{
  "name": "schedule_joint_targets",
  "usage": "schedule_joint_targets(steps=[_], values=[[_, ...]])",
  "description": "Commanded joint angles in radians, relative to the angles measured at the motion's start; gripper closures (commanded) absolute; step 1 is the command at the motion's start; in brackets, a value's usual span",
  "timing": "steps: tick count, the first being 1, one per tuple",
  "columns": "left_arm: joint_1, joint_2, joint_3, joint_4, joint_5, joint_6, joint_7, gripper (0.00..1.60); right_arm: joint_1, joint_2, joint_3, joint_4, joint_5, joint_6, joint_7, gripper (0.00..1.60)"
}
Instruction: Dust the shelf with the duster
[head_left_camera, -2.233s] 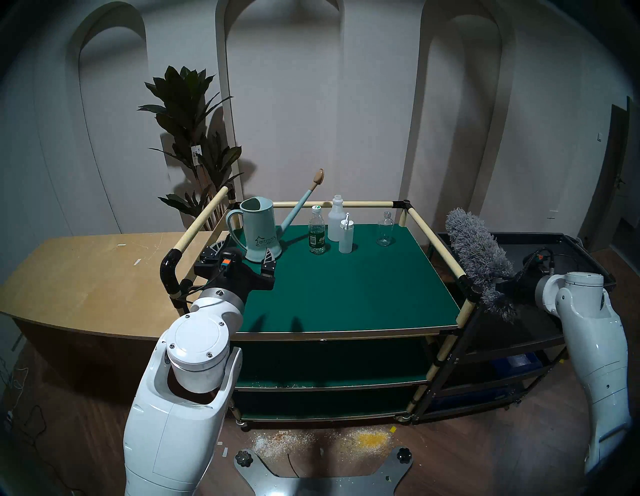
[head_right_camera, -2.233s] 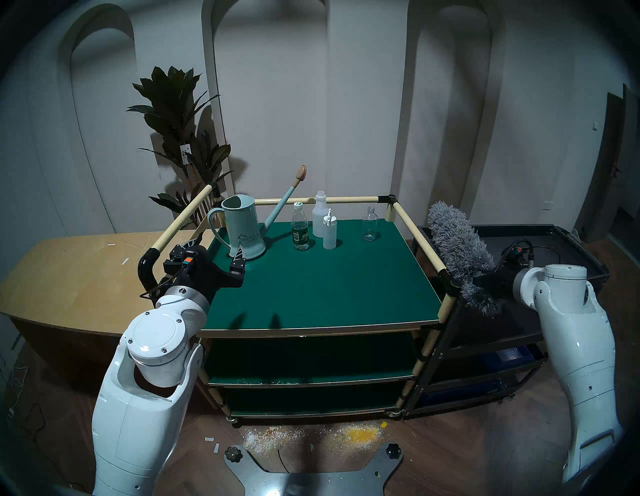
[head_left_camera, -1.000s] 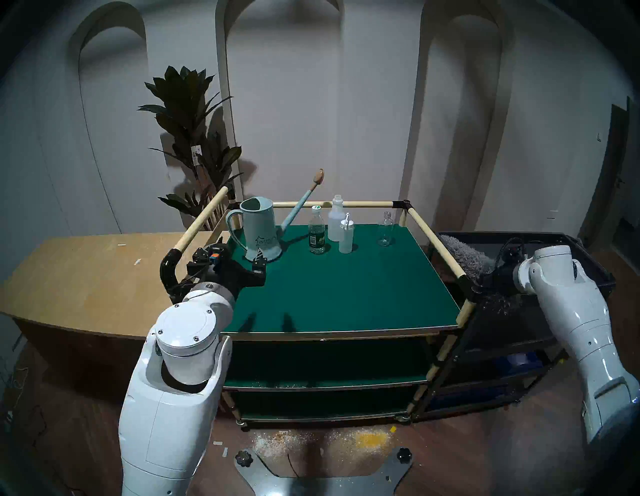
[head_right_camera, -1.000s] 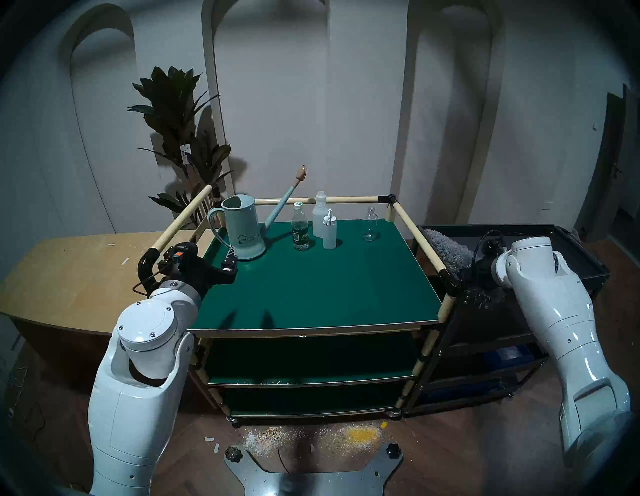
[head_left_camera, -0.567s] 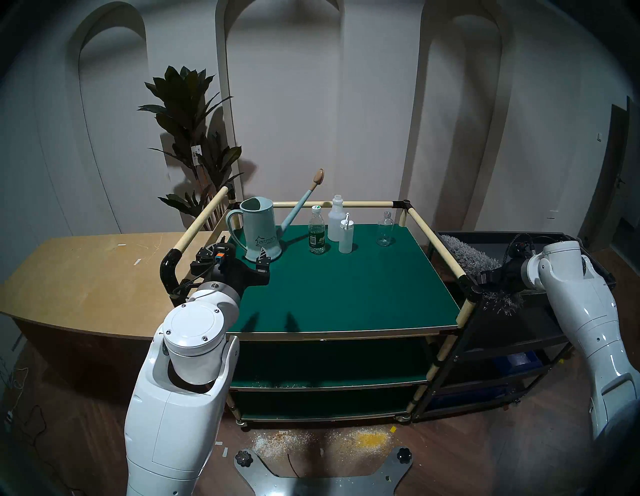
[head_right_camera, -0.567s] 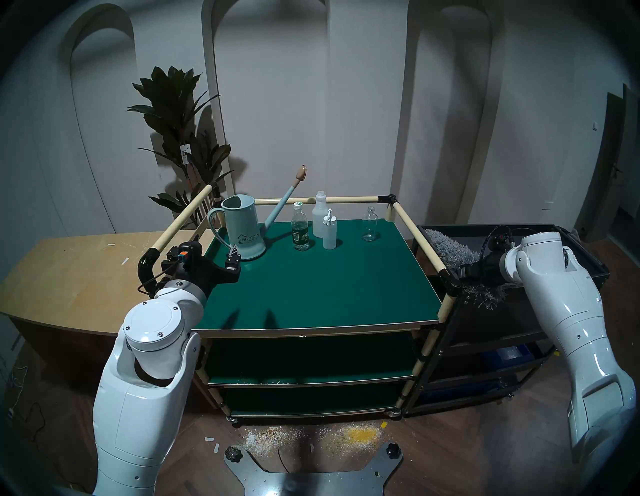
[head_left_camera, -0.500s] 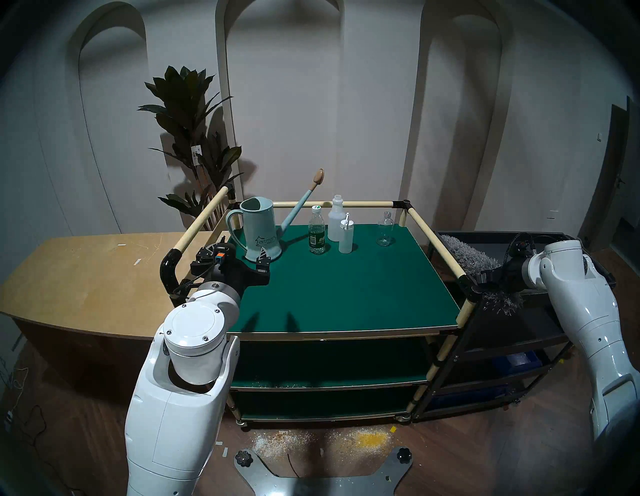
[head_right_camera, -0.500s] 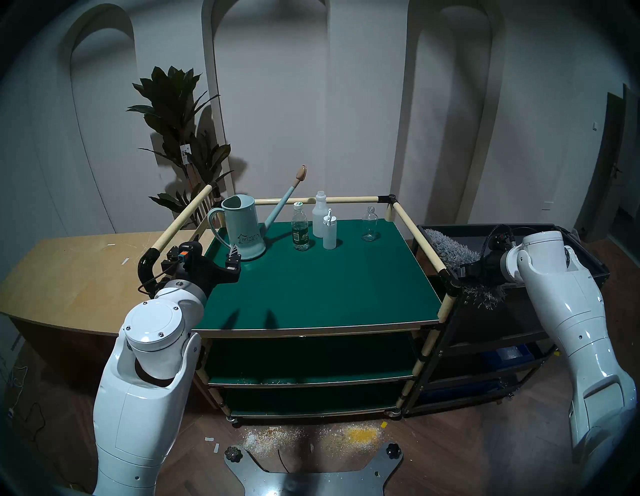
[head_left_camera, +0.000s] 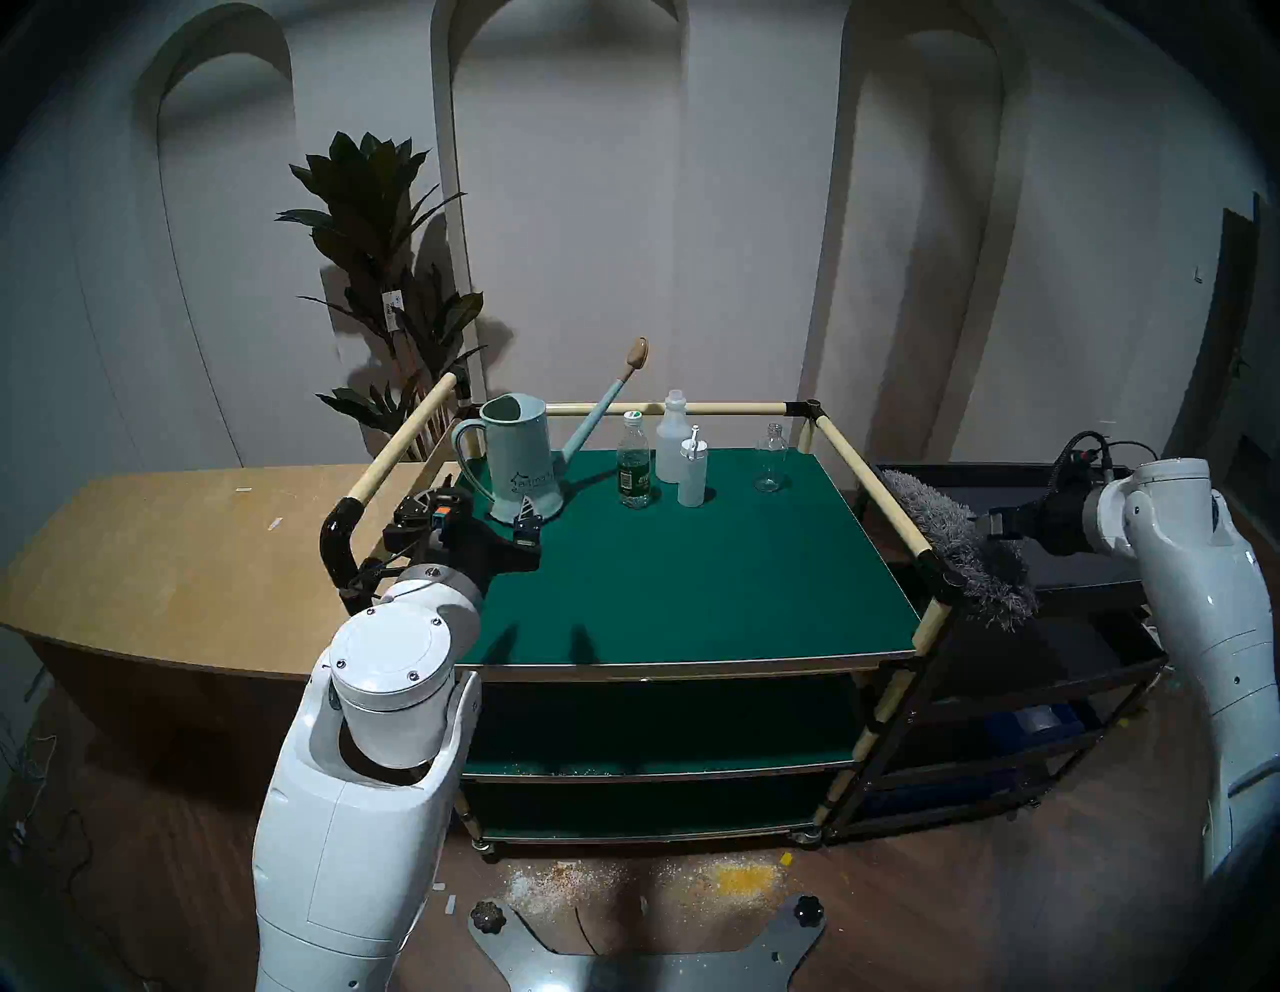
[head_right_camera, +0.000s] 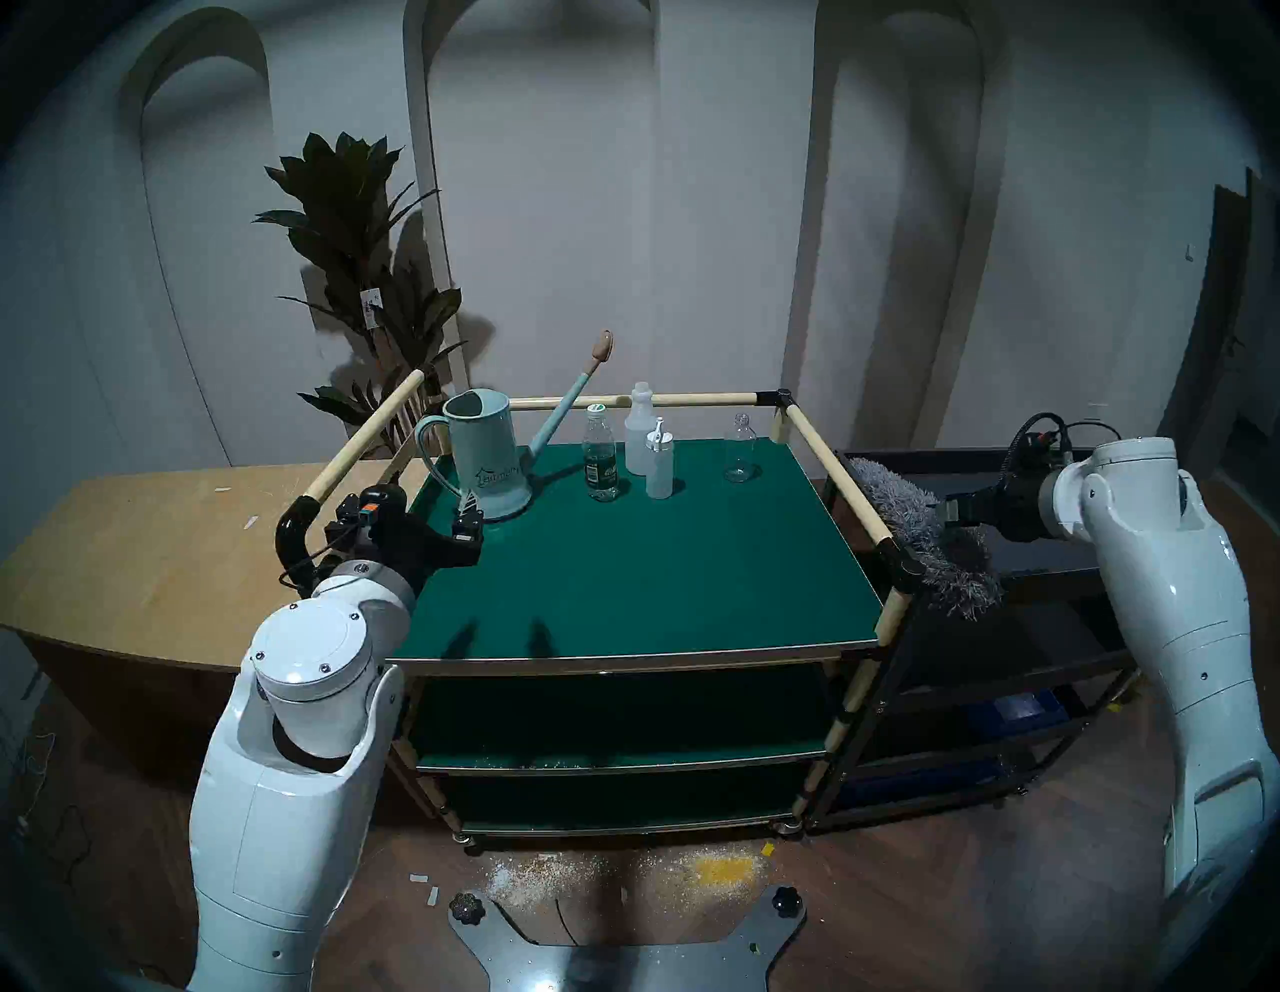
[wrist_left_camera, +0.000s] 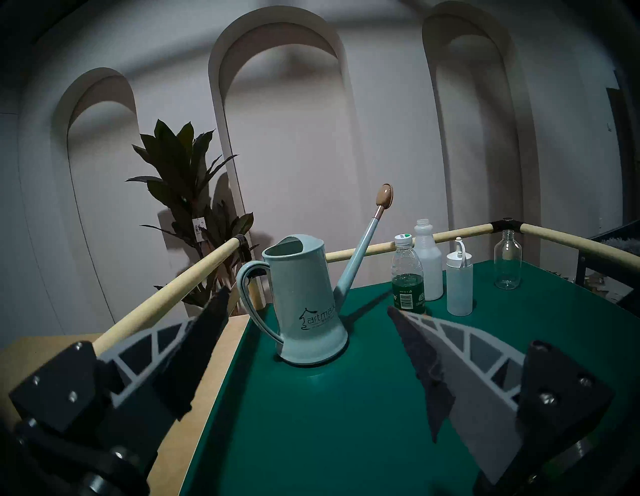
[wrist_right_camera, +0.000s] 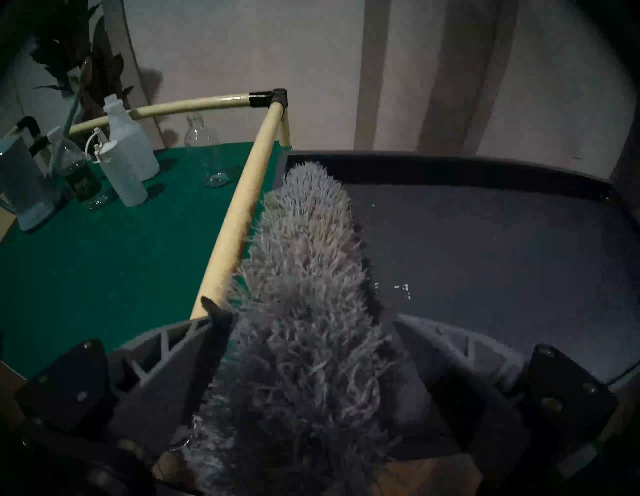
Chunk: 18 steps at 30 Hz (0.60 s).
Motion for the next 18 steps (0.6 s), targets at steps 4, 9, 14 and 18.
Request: schedule_joint_targets(steps=[4,9,14,18], values=[[-0.026,0.046,-0.012,0.0,-0.028,-0.056,-0.069,0.0,-0.104,-0.002,0.163,-0.143,0.05,-0.032,0.024,0.0],[-0.029,0.047,0.007,0.008,-0.016,-0.089,-0.072,0.0,-0.13,-0.064,0.198,-0.208,0.066,-0.125,0.059,0.0],[-0.04,0.058,0.035,0.032,0.019,-0.116,-0.059,0.0,-0.165,-0.143,0.214,-0.276,0.094,-0.188,0.075,0.0],[-0.069,0.053,0.047,0.076,0.045,-0.131,-0.042,0.0,-0.21,-0.209,0.188,-0.353,0.115,-0.236,0.065,0.0]])
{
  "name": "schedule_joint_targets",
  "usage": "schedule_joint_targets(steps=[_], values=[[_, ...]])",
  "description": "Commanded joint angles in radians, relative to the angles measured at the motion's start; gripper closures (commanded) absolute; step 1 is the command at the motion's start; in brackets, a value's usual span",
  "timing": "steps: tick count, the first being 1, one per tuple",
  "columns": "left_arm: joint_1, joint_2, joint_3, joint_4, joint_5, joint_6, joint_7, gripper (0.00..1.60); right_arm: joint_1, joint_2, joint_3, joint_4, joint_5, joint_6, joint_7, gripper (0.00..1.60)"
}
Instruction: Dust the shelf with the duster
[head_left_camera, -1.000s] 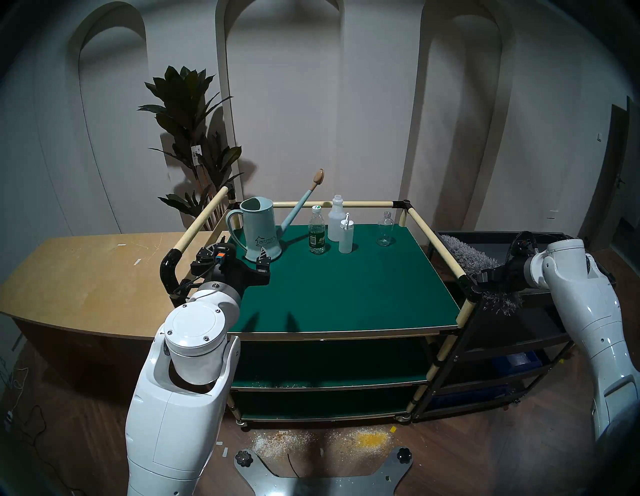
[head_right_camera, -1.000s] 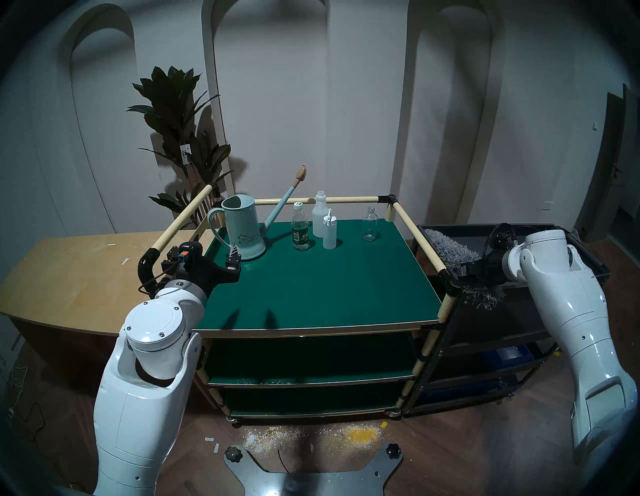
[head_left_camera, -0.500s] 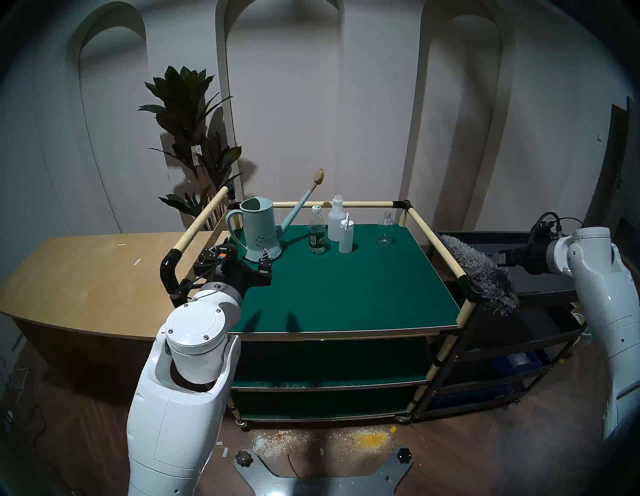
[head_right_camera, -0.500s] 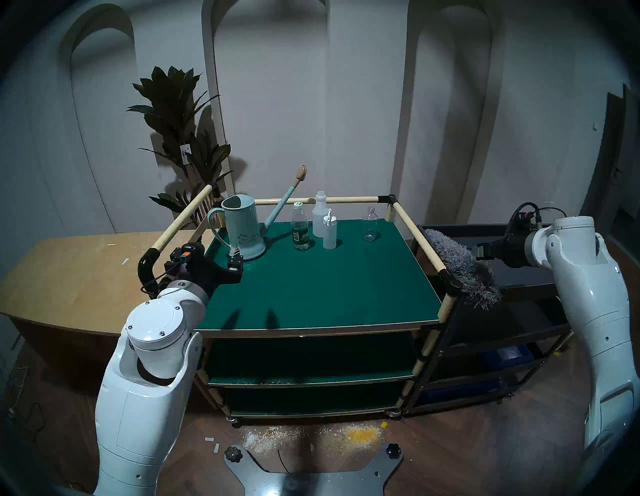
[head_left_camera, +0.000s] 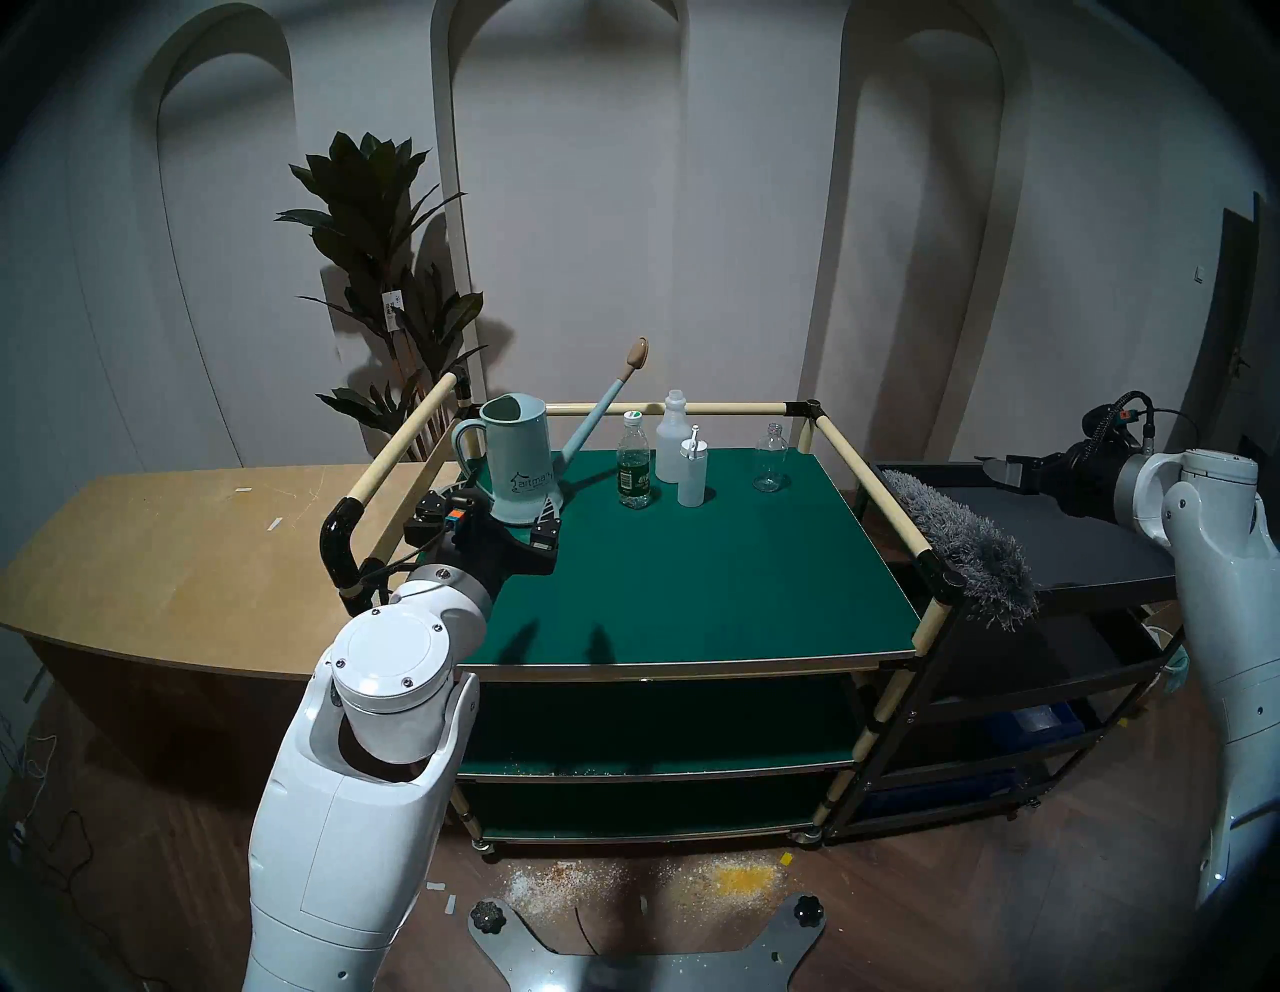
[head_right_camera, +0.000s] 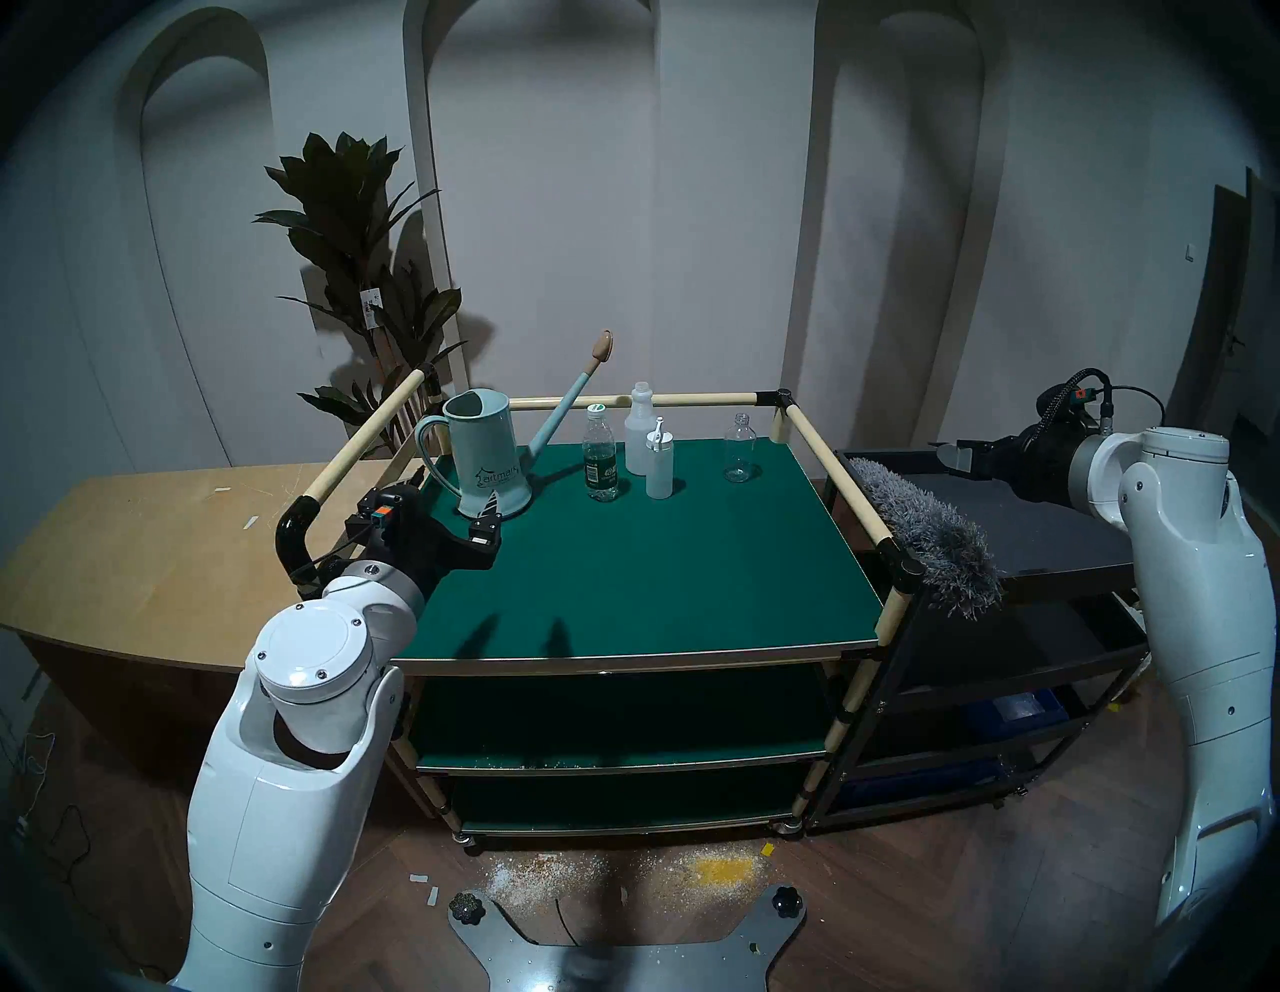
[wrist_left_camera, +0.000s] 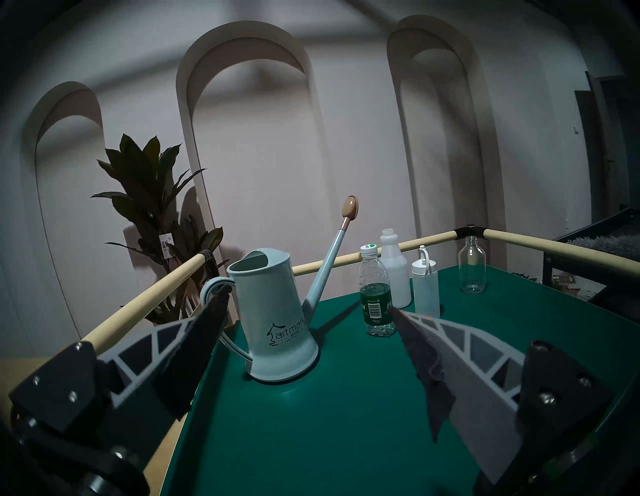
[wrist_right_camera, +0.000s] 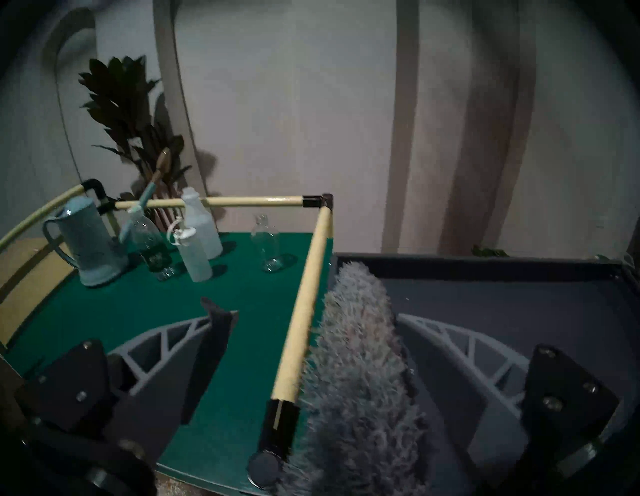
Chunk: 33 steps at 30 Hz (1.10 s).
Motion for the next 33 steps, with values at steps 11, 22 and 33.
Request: schedule_joint_targets(steps=[11,22,33], values=[[-0.119,-0.005,-0.012,0.111,0.047,-0.063,0.06,0.0,-0.14,-0.231,-0.16,-0.185,0.021,-0.242,-0.081,0.0],[-0.123,-0.022,-0.045,0.162,-0.017,-0.097,0.04,0.0,-0.178,-0.367,-0.3,-0.207,-0.09,-0.417,-0.285,0.0],[-0.108,-0.017,-0.043,0.206,-0.073,-0.15,-0.018,0.0,-0.155,-0.5,-0.416,-0.177,-0.271,-0.59,-0.503,0.0]])
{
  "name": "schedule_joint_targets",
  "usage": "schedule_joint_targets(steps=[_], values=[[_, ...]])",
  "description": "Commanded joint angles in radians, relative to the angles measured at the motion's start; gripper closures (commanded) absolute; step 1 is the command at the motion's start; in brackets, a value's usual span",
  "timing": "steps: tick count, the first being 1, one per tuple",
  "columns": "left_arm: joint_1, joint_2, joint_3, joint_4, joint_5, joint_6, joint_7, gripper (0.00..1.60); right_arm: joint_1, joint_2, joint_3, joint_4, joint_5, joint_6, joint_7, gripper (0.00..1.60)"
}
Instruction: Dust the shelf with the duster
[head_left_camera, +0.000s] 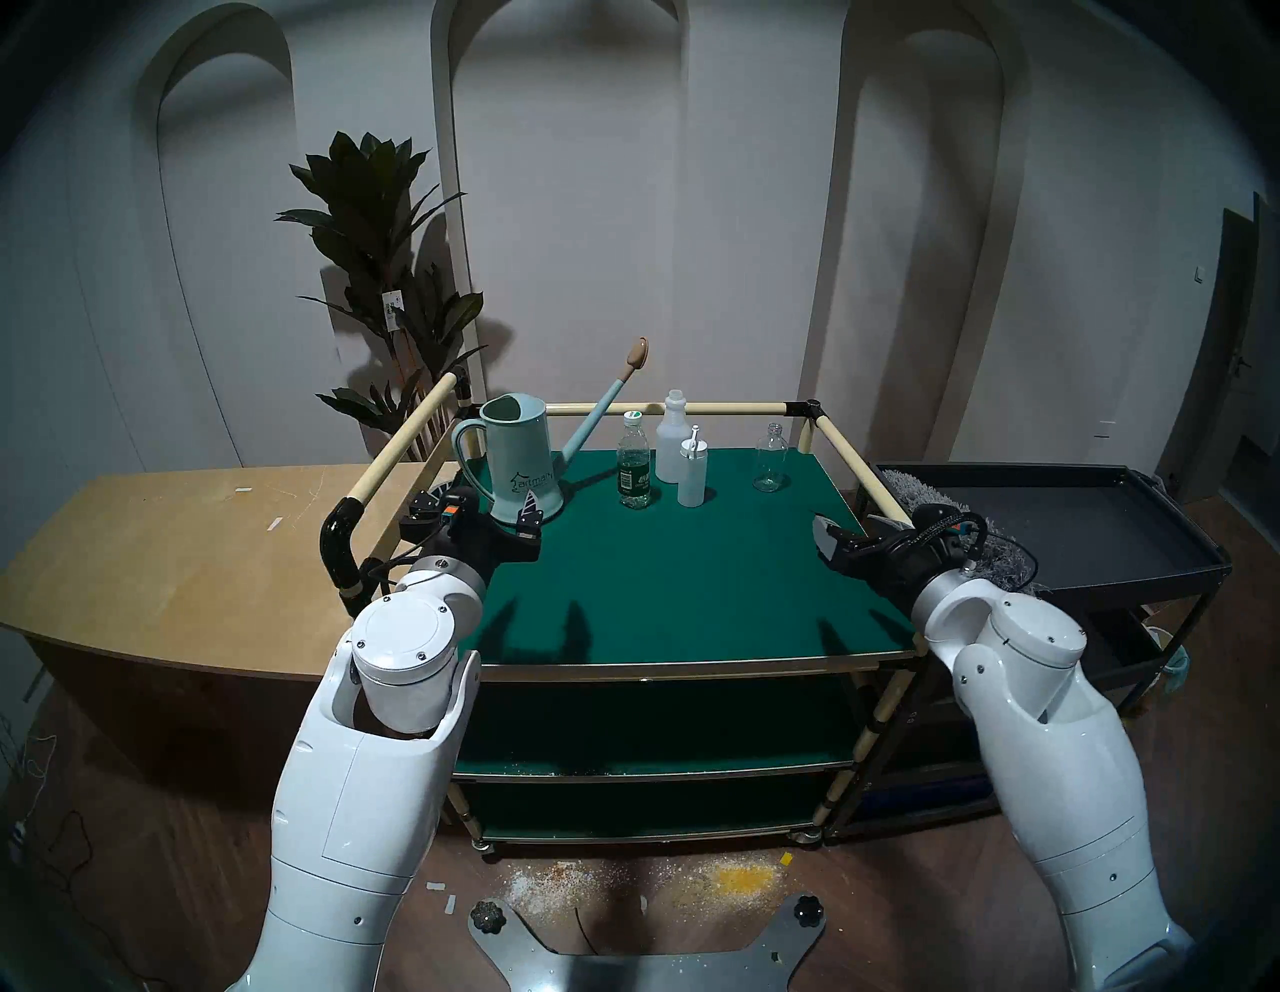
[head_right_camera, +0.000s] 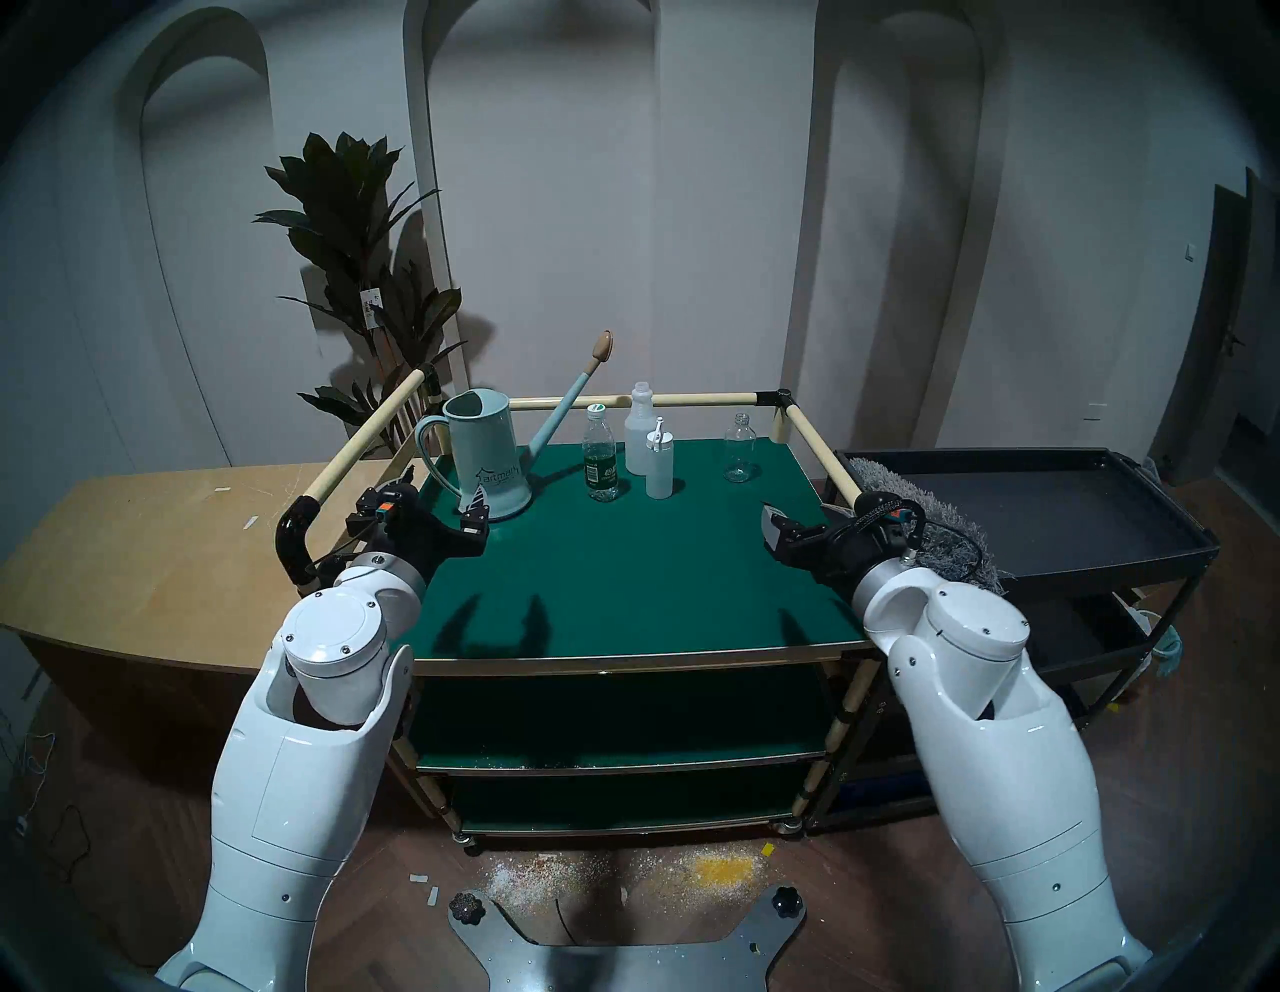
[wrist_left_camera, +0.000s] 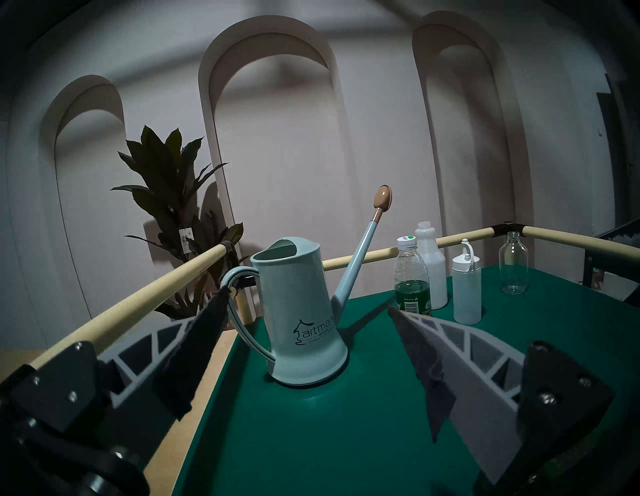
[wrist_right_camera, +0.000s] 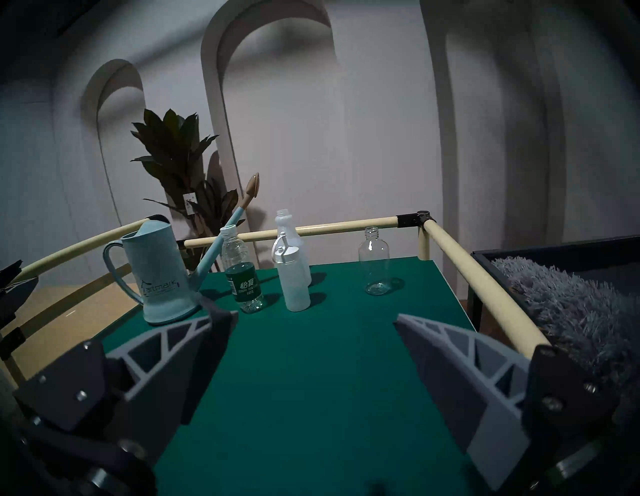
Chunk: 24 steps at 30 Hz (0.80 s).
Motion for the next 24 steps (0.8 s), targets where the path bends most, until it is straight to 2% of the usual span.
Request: schedule_joint_targets(steps=[1,4,10,13,15,20,24], values=[[-0.012,0.006,0.001,0.013,-0.025,-0.053,-0.035,0.0,0.033,-0.109,-0.054,0.008,-0.106,-0.112,-0.116,0.0],[-0.013,0.008,-0.002,0.022,-0.035,-0.074,-0.049,0.0,0.047,-0.147,-0.077,0.038,-0.172,-0.166,-0.174,0.0],[-0.015,0.014,-0.006,0.038,-0.049,-0.115,-0.071,0.0,0.081,-0.185,-0.102,0.118,-0.268,-0.261,-0.25,0.0],[-0.015,0.016,-0.007,0.043,-0.053,-0.129,-0.077,0.0,0.094,-0.19,-0.11,0.152,-0.292,-0.315,-0.261,0.0],[-0.016,0.017,-0.007,0.044,-0.054,-0.132,-0.078,0.0,0.096,-0.193,-0.109,0.154,-0.297,-0.314,-0.264,0.0],[-0.016,0.019,-0.007,0.049,-0.058,-0.148,-0.083,0.0,0.104,-0.193,-0.121,0.192,-0.317,-0.407,-0.279,0.0],[-0.016,0.02,-0.007,0.052,-0.06,-0.155,-0.084,0.0,0.108,-0.192,-0.126,0.204,-0.323,-0.437,-0.286,0.0]])
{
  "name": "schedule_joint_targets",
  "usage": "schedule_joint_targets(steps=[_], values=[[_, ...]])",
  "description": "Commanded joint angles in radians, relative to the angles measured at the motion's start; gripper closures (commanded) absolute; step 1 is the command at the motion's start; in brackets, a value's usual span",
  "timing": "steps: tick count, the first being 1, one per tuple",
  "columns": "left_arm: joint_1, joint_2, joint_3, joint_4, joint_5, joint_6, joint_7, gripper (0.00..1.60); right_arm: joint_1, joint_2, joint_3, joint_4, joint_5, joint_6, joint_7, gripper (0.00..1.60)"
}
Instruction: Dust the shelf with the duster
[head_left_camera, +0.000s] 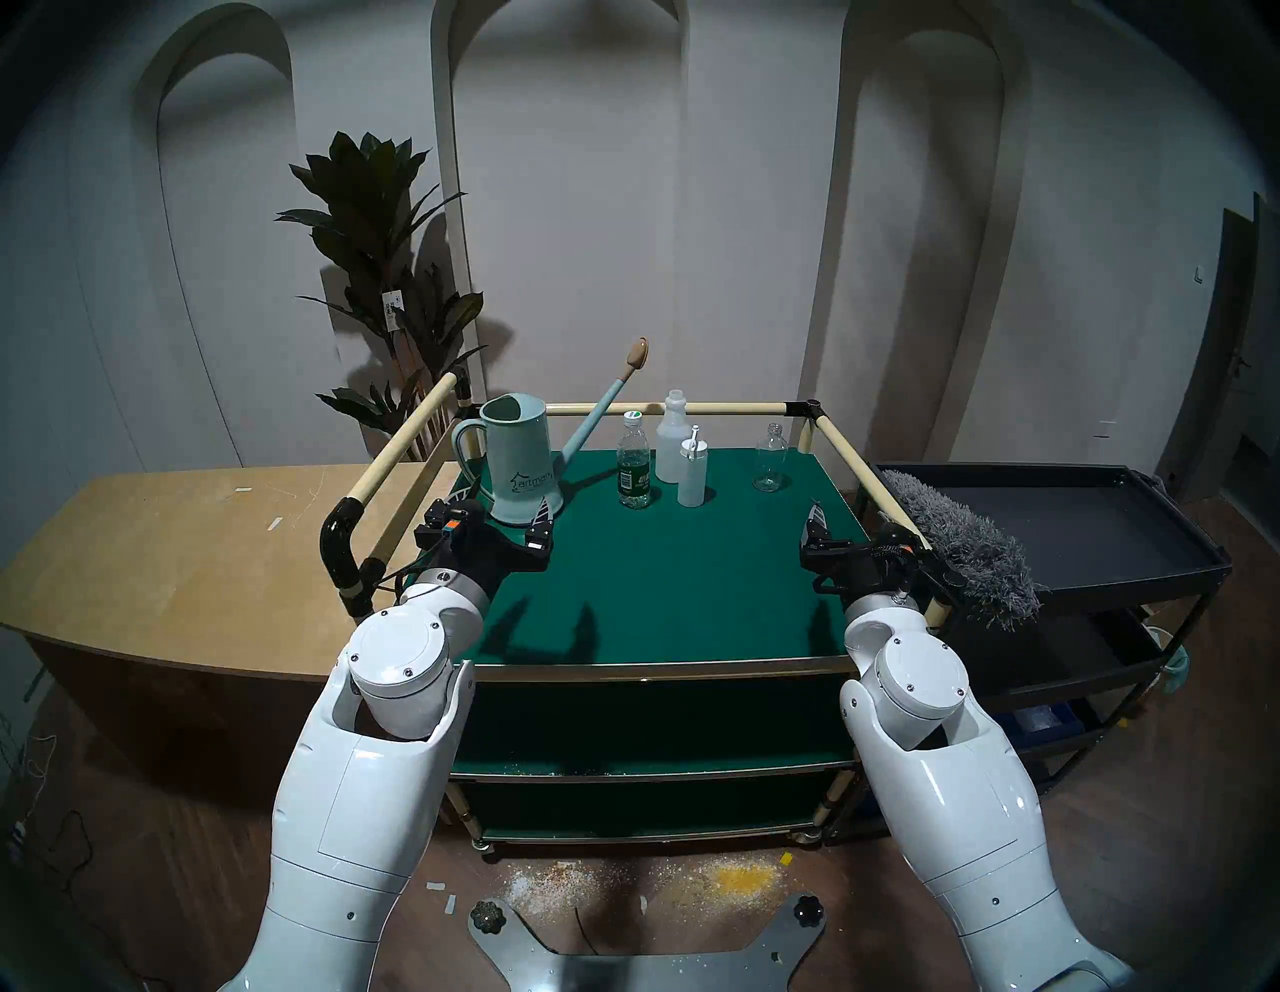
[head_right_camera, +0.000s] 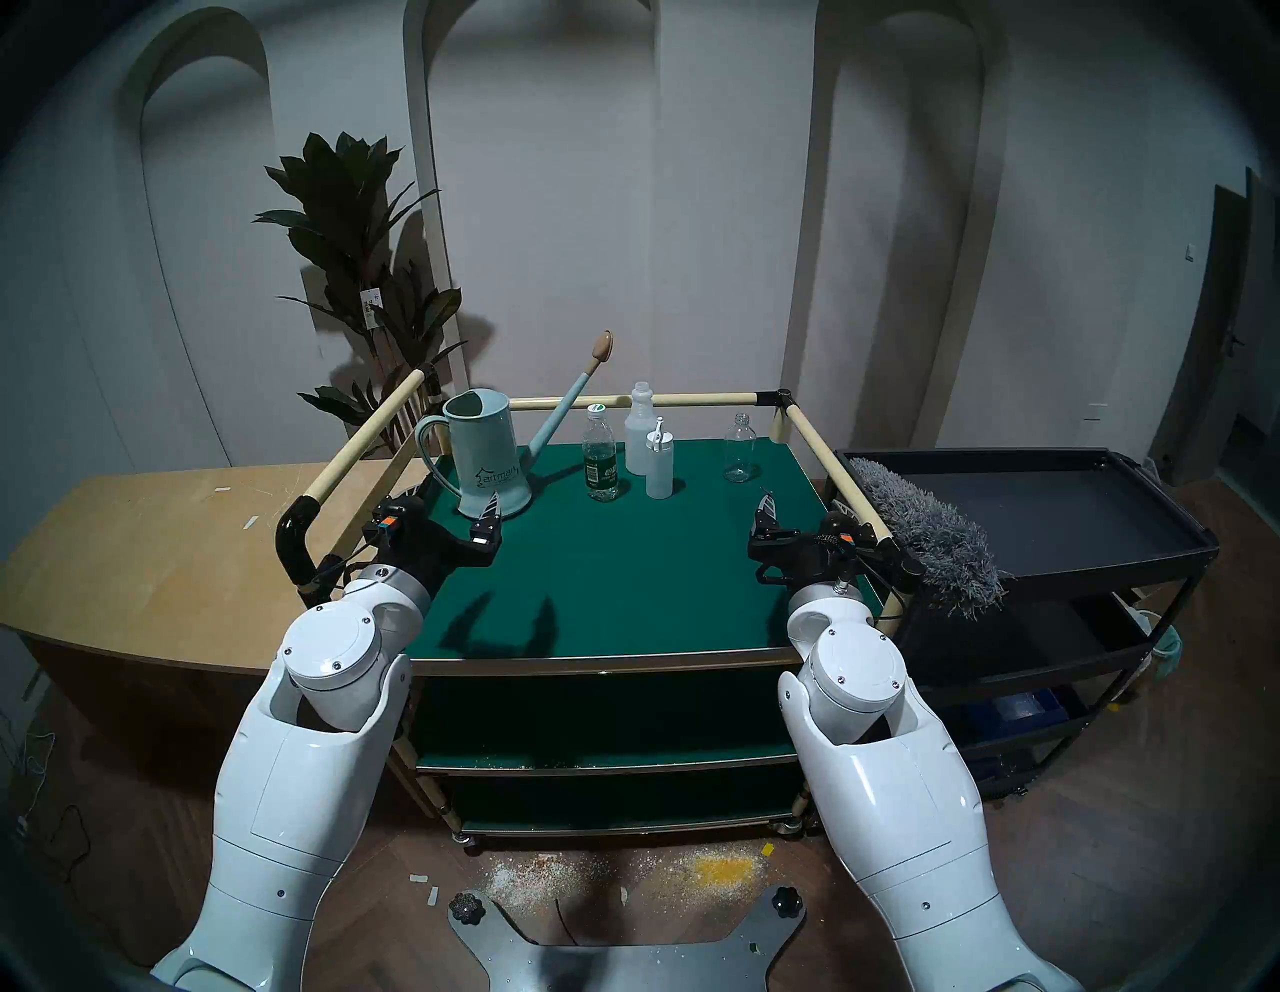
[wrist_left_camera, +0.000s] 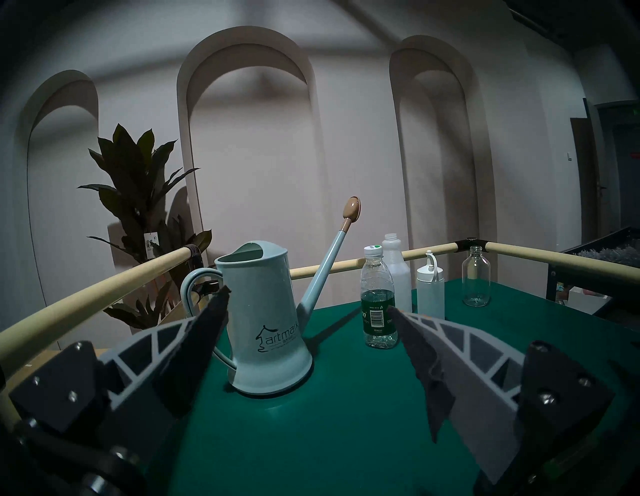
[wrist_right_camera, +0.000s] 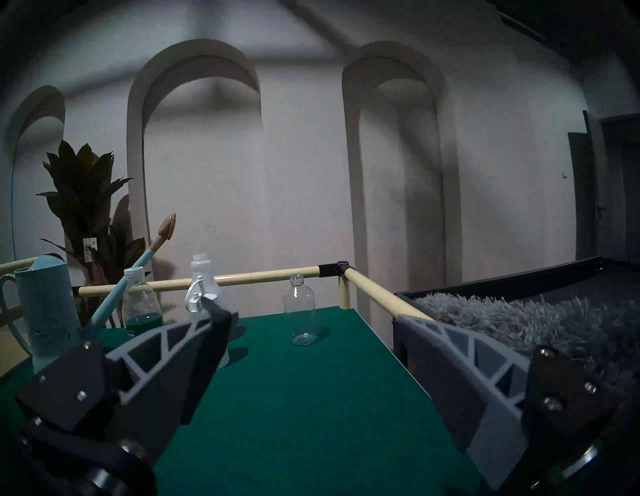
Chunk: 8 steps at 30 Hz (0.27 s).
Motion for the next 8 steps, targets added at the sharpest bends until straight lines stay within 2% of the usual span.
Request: schedule_joint_targets(steps=[1,8], values=[[-0.016,0.0,0.002,-0.011,0.005,-0.031,0.0,0.0,0.031,-0.014,-0.002,-0.005,-0.02,-0.078,-0.01,0.0],[-0.016,0.001,0.003,-0.01,0.004,-0.036,0.0,0.0,0.033,-0.012,-0.007,0.001,-0.022,-0.093,-0.016,0.0]])
